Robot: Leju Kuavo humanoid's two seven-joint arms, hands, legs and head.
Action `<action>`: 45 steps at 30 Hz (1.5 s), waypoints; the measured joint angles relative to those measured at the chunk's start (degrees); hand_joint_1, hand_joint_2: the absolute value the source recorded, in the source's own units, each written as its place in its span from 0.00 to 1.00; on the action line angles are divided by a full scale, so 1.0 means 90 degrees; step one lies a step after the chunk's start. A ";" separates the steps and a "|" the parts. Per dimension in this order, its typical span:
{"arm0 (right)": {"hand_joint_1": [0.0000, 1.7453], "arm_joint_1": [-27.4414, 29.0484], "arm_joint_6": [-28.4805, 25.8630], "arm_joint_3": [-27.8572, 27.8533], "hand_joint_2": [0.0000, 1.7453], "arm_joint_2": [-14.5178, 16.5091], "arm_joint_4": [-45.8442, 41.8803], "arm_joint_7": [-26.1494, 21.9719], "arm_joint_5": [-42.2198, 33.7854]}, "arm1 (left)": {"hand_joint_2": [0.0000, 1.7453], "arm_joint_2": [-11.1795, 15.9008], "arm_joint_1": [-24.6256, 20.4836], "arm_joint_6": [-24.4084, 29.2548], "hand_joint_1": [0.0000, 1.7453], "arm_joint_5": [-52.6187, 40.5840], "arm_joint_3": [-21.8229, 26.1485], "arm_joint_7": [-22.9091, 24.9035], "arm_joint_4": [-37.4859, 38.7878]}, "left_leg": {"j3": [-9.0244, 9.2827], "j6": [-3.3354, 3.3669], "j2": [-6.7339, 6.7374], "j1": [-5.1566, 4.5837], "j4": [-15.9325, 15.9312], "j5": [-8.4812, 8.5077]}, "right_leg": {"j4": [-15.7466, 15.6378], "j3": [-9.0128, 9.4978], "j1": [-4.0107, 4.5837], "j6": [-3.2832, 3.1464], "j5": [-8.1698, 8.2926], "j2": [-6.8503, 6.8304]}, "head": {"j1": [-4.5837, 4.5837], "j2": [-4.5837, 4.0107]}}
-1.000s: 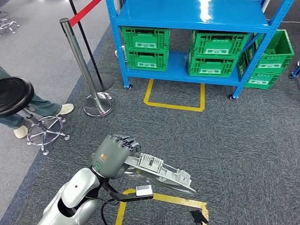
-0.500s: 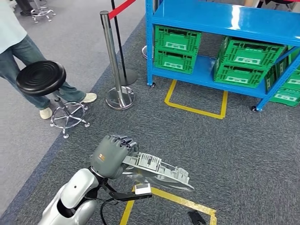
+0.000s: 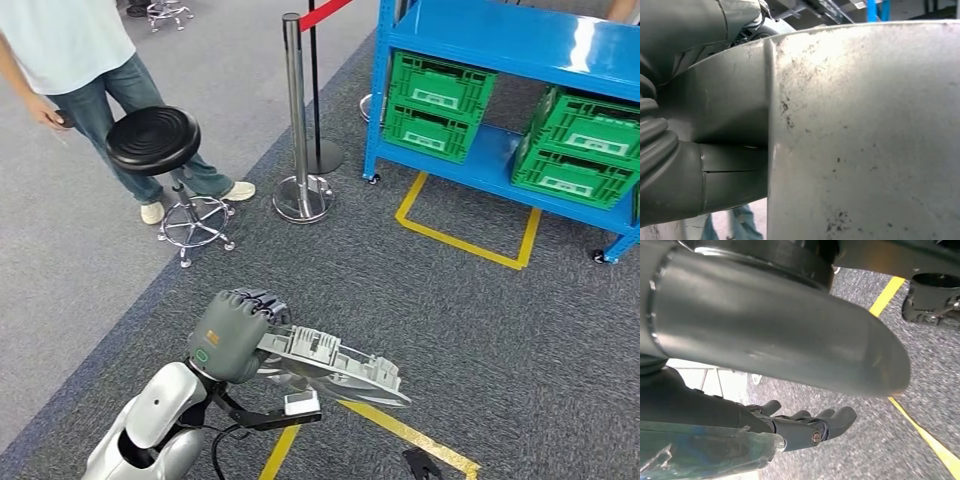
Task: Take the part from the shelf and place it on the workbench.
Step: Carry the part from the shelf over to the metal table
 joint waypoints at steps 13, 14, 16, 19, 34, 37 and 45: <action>0.00 0.0033 0.0001 0.0006 0.00 -0.0001 -0.0002 0.0013 0.0000 | 1.00 -0.0013 0.0012 -0.0002 0.90 -0.0004 0.0013 0.0000 0.0001 | -0.0009 0.0452 -0.0789 -0.0074 -0.0338 0.0199 | 0.1435 -0.0647 0.0012 0.0165 -0.0561 0.0647 | 0.0085 0.0000; 0.00 0.0030 0.0001 0.0007 0.00 -0.0001 -0.0002 0.0015 0.0000 | 1.00 -0.0013 0.0012 -0.0002 0.90 -0.0005 0.0013 0.0000 0.0001 | -0.0016 0.0435 -0.0878 -0.0069 -0.0321 0.0203 | 0.0965 -0.0421 -0.0008 0.0163 -0.0356 0.0773 | 0.0087 0.0000; 0.00 0.0022 0.0000 0.0010 0.00 0.0000 -0.0002 -0.0004 0.0000 | 1.00 -0.0015 0.0005 -0.0001 0.90 -0.0005 0.0013 0.0000 0.0001 | -0.0071 0.0378 -0.1031 -0.0076 -0.0261 0.0215 | 0.0269 -0.0078 -0.0055 0.0169 -0.0156 0.1059 | 0.0083 0.0000; 0.00 0.0009 -0.0001 0.0019 0.00 0.0004 -0.0002 -0.0047 0.0000 | 1.00 -0.0013 0.0013 0.0000 0.90 -0.0004 0.0012 0.0000 0.0001 | -0.0172 0.0247 -0.1218 -0.0048 -0.0262 0.0286 | 0.0161 -0.0017 -0.0047 0.0101 -0.0141 0.1043 | 0.0085 0.0000; 0.00 -0.0004 0.0001 0.0027 0.00 0.0003 0.0005 0.0036 0.0000 | 1.00 -0.0020 0.0018 0.0001 0.90 0.0000 0.0013 0.0000 -0.0001 | -0.0033 0.0252 -0.0226 -0.0102 -0.0246 0.0079 | 0.0095 -0.0024 0.0017 0.0125 -0.0095 0.0050 | -0.0010 0.0000; 0.00 -0.0001 0.0002 0.0029 0.00 0.0006 0.0003 0.0042 0.0001 | 1.00 -0.0024 0.0016 0.0001 0.90 -0.0001 0.0015 0.0000 -0.0001 | -0.0018 0.0383 -0.0330 -0.0078 -0.0319 0.0127 | 0.0385 -0.0164 -0.0012 0.0216 -0.0310 0.0286 | 0.0018 0.0000; 0.00 0.0028 0.0239 0.0029 0.00 0.0008 0.0003 0.0044 -0.0027 | 1.00 -0.0024 0.0029 -0.0018 0.90 0.0079 0.0016 -0.0069 0.0002 | 0.0013 0.0419 -0.0598 -0.0094 -0.0297 0.0111 | 0.0790 -0.0476 -0.0003 0.0219 -0.0185 0.0621 | 0.0076 0.0000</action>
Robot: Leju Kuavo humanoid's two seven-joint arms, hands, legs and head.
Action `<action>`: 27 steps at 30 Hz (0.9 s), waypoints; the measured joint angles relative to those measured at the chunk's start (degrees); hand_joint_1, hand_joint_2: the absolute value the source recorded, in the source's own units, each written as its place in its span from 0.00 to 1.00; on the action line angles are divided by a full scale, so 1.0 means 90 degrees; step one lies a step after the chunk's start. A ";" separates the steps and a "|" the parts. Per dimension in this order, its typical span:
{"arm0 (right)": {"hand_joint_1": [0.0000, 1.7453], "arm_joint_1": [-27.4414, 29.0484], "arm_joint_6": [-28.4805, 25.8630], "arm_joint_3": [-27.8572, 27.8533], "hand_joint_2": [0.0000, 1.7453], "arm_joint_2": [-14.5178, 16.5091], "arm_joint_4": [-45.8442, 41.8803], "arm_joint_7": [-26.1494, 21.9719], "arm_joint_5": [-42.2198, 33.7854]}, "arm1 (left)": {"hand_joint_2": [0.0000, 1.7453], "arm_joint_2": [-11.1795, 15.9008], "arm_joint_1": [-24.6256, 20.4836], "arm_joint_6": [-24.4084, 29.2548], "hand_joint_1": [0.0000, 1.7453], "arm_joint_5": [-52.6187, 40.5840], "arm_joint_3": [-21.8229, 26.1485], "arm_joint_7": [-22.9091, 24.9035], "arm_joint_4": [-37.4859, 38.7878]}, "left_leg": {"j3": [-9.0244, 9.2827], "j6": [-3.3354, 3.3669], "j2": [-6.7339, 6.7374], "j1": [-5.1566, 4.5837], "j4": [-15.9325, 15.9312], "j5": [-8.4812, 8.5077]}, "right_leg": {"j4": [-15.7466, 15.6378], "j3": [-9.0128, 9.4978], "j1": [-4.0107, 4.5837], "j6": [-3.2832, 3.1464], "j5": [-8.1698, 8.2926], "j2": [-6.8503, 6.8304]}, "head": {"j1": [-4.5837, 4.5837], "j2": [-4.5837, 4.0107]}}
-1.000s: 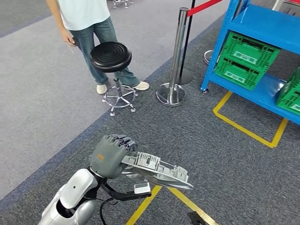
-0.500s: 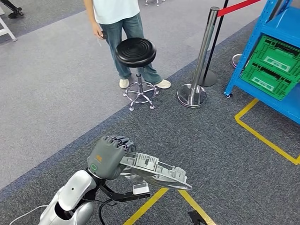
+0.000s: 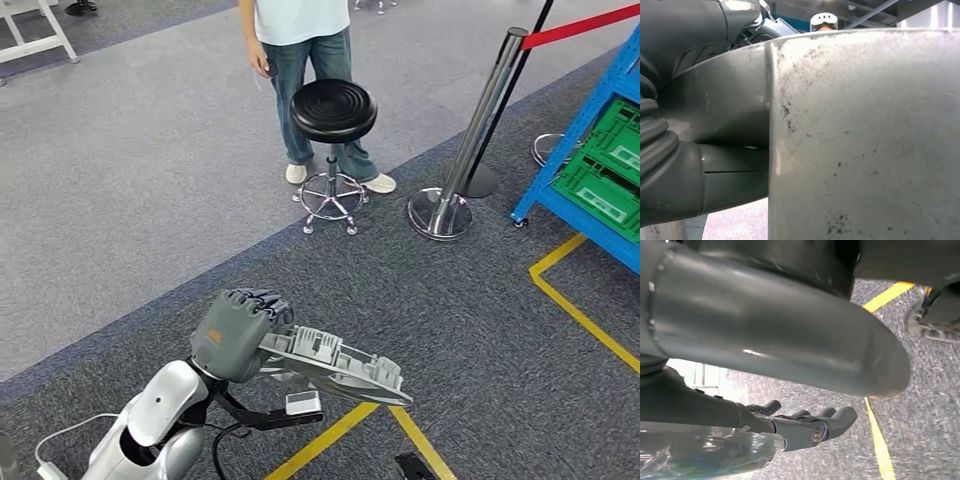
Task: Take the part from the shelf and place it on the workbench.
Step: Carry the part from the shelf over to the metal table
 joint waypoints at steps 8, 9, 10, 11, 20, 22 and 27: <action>0.00 -0.0009 0.0076 -0.0002 0.00 0.0032 -0.0005 -0.0027 -0.0019 | 1.00 0.0034 0.0015 0.0004 0.90 0.0055 0.0007 -0.0048 0.0002 | -0.0080 0.0166 -0.0057 -0.0034 0.0044 0.0050 | -0.0656 0.0288 0.0011 -0.0069 0.0197 0.0086 | -0.0006 0.0000; 0.00 -0.0011 0.0078 -0.0002 0.00 0.0032 -0.0005 -0.0027 -0.0019 | 1.00 0.0034 0.0014 0.0004 0.90 0.0057 0.0007 -0.0048 0.0002 | -0.0075 0.0155 -0.0057 -0.0030 0.0029 0.0057 | -0.0656 0.0287 0.0019 -0.0084 0.0196 0.0085 | -0.0005 0.0000; 0.00 -0.0013 0.0079 -0.0002 0.00 0.0032 -0.0005 -0.0027 -0.0019 | 1.00 0.0034 0.0014 0.0004 0.90 0.0057 0.0008 -0.0048 0.0002 | -0.0073 0.0127 -0.0057 -0.0024 0.0016 0.0063 | -0.0655 0.0285 0.0026 -0.0102 0.0193 0.0081 | -0.0005 0.0000; 0.00 -0.0015 0.0079 -0.0002 0.00 0.0032 -0.0005 -0.0027 -0.0020 | 1.00 0.0034 0.0015 0.0004 0.90 0.0057 0.0009 -0.0048 0.0002 | -0.0073 0.0073 -0.0057 -0.0017 0.0005 0.0069 | -0.0654 0.0282 0.0033 -0.0116 0.0192 0.0077 | -0.0005 0.0000; 0.00 -0.0021 0.0079 -0.0002 0.00 0.0032 -0.0006 -0.0027 -0.0020 | 1.00 0.0036 0.0019 0.0004 0.90 0.0057 0.0012 -0.0048 0.0004 | -0.0084 -0.0155 -0.0057 0.0000 -0.0022 0.0079 | -0.0652 0.0268 0.0035 -0.0148 0.0206 0.0069 | 0.0001 0.0000; 0.00 -0.0021 0.0079 -0.0002 0.00 0.0032 -0.0007 -0.0027 -0.0021 | 1.00 0.0036 0.0019 0.0004 0.90 0.0057 0.0014 -0.0048 0.0004 | -0.0086 -0.0154 -0.0057 -0.0011 -0.0020 0.0080 | -0.0654 0.0268 0.0025 -0.0141 0.0210 0.0068 | 0.0001 0.0000; 0.00 -0.0021 0.0079 -0.0002 0.00 0.0032 -0.0007 -0.0027 -0.0021 | 1.00 0.0036 0.0020 0.0004 0.90 0.0057 0.0030 -0.0048 0.0004 | -0.0089 -0.0147 -0.0057 -0.0031 -0.0015 0.0080 | -0.0657 0.0267 0.0002 -0.0129 0.0218 0.0068 | -0.0001 0.0000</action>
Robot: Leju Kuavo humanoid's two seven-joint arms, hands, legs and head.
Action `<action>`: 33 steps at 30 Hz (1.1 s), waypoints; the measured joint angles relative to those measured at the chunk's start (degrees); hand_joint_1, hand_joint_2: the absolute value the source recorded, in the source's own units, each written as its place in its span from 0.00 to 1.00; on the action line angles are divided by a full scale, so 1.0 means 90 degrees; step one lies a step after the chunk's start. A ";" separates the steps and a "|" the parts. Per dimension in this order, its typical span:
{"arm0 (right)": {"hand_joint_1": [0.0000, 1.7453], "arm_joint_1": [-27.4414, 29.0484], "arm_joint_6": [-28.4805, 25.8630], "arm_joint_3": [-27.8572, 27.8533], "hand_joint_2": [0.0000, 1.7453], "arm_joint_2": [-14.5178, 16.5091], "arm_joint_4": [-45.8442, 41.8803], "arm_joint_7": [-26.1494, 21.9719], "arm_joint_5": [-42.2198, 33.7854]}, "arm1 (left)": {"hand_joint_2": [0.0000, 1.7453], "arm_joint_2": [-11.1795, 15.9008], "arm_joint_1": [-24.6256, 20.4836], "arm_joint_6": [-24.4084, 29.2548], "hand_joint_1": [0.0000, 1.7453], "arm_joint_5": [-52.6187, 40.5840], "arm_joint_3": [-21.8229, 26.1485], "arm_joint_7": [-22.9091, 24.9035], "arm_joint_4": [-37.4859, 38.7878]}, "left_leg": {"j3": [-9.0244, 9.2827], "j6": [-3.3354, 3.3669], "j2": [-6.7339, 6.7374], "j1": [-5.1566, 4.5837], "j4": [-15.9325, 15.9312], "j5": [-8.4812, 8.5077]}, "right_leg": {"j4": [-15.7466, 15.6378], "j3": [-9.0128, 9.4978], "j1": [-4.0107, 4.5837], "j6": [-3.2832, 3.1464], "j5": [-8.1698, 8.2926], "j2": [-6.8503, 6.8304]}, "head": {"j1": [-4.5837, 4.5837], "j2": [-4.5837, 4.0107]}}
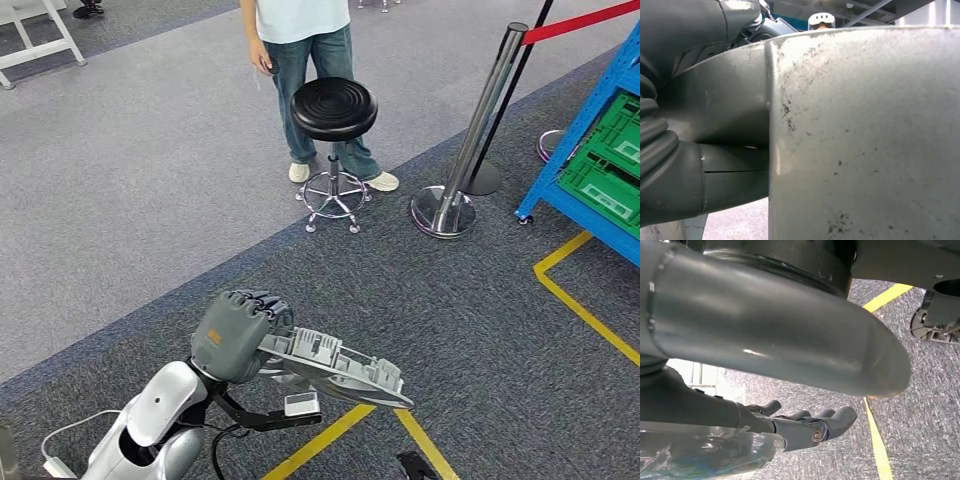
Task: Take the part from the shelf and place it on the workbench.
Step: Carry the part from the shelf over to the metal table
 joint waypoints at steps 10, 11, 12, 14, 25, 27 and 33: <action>0.00 0.0000 -0.0001 0.0000 0.00 0.0000 0.0000 0.0000 -0.0001 | 1.00 0.0007 0.0008 0.0000 0.90 0.0000 0.0004 0.0000 0.0000 | -0.0001 0.0003 0.0000 -0.0006 0.0001 0.0000 | -0.0001 -0.0002 -0.0011 0.0005 0.0003 0.0000 | 0.0000 0.0000; 0.00 0.0000 0.0000 0.0000 0.00 0.0000 0.0000 0.0000 -0.0001 | 1.00 0.0007 0.0008 0.0000 0.90 0.0000 0.0004 0.0000 0.0000 | -0.0001 0.0003 0.0000 -0.0006 0.0001 0.0000 | -0.0001 -0.0003 -0.0010 0.0005 0.0003 0.0000 | 0.0000 0.0000; 0.00 0.0000 0.0000 0.0000 0.00 0.0000 0.0000 0.0000 -0.0001 | 1.00 0.0007 0.0008 0.0000 0.90 0.0000 0.0004 0.0000 0.0000 | -0.0001 0.0003 0.0000 -0.0006 0.0001 0.0000 | -0.0001 -0.0003 -0.0010 0.0005 0.0003 0.0000 | 0.0000 0.0000; 0.00 0.0000 0.0000 0.0000 0.00 0.0000 0.0000 0.0000 -0.0001 | 1.00 0.0008 0.0009 0.0000 0.90 0.0000 0.0004 0.0000 0.0000 | -0.0001 0.0003 0.0000 -0.0006 0.0001 0.0000 | -0.0001 -0.0003 -0.0010 0.0005 0.0003 0.0000 | 0.0000 0.0000; 0.00 -0.0002 -0.0039 0.0003 0.00 0.0003 0.0000 0.0001 0.0031 | 1.00 0.0010 0.0012 0.0000 0.90 0.0000 0.0007 0.0000 0.0000 | -0.0015 0.0039 0.0000 -0.0021 0.0023 -0.0014 | -0.0029 0.0005 -0.0034 0.0036 0.0014 -0.0003 | -0.0002 0.0000; 0.00 -0.0018 -0.0129 0.0024 0.00 0.0012 -0.0003 0.0005 0.0105 | 1.00 0.0011 0.0017 0.0002 0.90 0.0001 0.0017 0.0000 0.0000 | 0.0007 0.0151 -0.0003 -0.0025 -0.0046 0.0006 | -0.0102 0.0026 -0.0041 0.0100 0.0041 -0.0018 | -0.0011 0.0000; 0.00 -0.0084 -0.0214 0.0099 0.00 0.0015 -0.0011 0.0005 0.0186 | 1.00 -0.0004 0.0070 0.0009 0.90 0.0006 0.0060 -0.0010 0.0054 | 0.0195 0.0239 -0.0094 0.0077 -0.0388 0.0187 | 0.1320 -0.0606 -0.0023 0.0195 -0.0744 -0.0043 | 0.0037 0.0000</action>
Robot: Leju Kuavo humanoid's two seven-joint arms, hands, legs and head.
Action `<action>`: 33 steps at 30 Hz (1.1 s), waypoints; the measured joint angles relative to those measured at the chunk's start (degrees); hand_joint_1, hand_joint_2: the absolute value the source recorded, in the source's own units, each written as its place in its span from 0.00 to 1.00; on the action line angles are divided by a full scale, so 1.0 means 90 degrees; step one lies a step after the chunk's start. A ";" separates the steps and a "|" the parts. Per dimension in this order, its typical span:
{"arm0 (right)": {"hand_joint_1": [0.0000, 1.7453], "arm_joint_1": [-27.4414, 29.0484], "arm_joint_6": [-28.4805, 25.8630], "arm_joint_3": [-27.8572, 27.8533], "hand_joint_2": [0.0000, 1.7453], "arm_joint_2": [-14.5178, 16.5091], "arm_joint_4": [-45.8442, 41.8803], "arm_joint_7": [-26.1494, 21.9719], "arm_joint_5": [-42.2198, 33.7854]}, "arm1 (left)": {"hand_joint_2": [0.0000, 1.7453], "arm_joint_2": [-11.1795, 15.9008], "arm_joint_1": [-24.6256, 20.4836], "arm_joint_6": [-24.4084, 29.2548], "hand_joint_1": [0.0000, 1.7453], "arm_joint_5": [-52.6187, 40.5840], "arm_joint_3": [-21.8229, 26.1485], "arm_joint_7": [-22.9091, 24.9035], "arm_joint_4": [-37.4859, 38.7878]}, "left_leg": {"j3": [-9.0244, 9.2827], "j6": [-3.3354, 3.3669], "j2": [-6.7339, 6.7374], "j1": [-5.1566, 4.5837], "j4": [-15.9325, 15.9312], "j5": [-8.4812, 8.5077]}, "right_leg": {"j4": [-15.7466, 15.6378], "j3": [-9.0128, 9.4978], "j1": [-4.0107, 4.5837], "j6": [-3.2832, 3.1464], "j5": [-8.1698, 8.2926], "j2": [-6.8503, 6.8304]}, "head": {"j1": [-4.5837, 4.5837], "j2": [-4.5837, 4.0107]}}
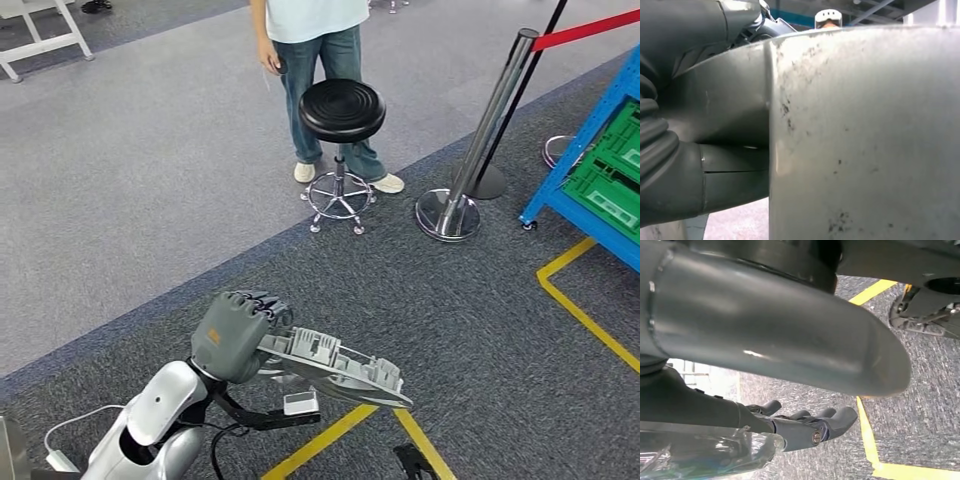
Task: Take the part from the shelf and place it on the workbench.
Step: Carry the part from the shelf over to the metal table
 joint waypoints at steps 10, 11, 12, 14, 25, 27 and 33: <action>0.00 0.0001 -0.0007 0.0022 0.00 0.0016 0.0002 0.0013 0.0019 | 1.00 -0.0014 0.0024 0.0023 0.90 0.0015 0.0057 -0.0005 0.0080 | -0.0308 -0.0388 -0.0527 0.0132 0.0446 -0.0100 | -0.1175 0.0734 -0.0096 -0.0116 0.0553 0.0273 | 0.0006 0.0000; 0.00 -0.0004 0.0006 0.0022 0.00 0.0018 0.0002 0.0038 0.0029 | 1.00 -0.0003 -0.0012 0.0039 0.90 0.0061 0.0092 0.0012 0.0055 | -0.0370 -0.0404 -0.0405 0.0124 0.0533 -0.0149 | -0.1167 0.0721 -0.0090 -0.0167 0.0564 0.0204 | -0.0016 0.0000; 0.00 -0.0007 0.0031 0.0023 0.00 0.0019 0.0001 0.0060 0.0042 | 1.00 0.0022 -0.0104 0.0042 0.90 0.0164 0.0156 0.0038 -0.0003 | -0.0492 -0.0415 -0.0212 0.0112 0.0757 -0.0279 | -0.1167 0.0708 -0.0083 -0.0211 0.0573 0.0122 | -0.0038 0.0000; 0.00 0.0000 0.0091 0.0024 0.00 0.0018 0.0001 0.0070 0.0081 | 1.00 0.0106 -0.0451 -0.0070 0.90 0.0496 0.0405 0.0094 -0.0206 | -0.0893 -0.0418 0.0198 0.0087 0.1569 -0.0679 | -0.1169 0.0681 -0.0038 -0.0272 0.0579 -0.0055 | -0.0084 0.0000; 0.00 -0.0049 0.0188 0.0025 0.00 0.0023 -0.0019 0.0098 0.0117 | 1.00 0.0324 -0.1208 -0.0446 0.90 0.0790 0.1300 0.0051 -0.0753 | -0.0295 -0.0230 0.0580 -0.0072 0.0527 -0.0254 | -0.1203 0.0694 0.0044 -0.0148 0.0522 -0.0643 | -0.0072 0.0000; 0.00 -0.0050 0.0192 0.0025 0.00 0.0030 -0.0031 0.0120 0.0117 | 1.00 0.0338 -0.1225 -0.0449 0.90 0.0781 0.1334 0.0051 -0.0780 | -0.0280 -0.0163 0.0470 -0.0050 0.0496 -0.0238 | -0.0979 0.0595 0.0022 -0.0095 0.0363 -0.0457 | -0.0059 0.0000; 0.00 -0.0021 0.0192 0.0025 0.00 0.0029 -0.0035 0.0111 0.0117 | 1.00 0.0347 -0.1238 -0.0454 0.90 0.0778 0.1341 0.0051 -0.0800 | -0.0253 -0.0071 0.0120 -0.0048 0.0493 -0.0257 | 0.0480 -0.0286 0.0057 -0.0102 -0.0008 -0.0055 | -0.0024 0.0000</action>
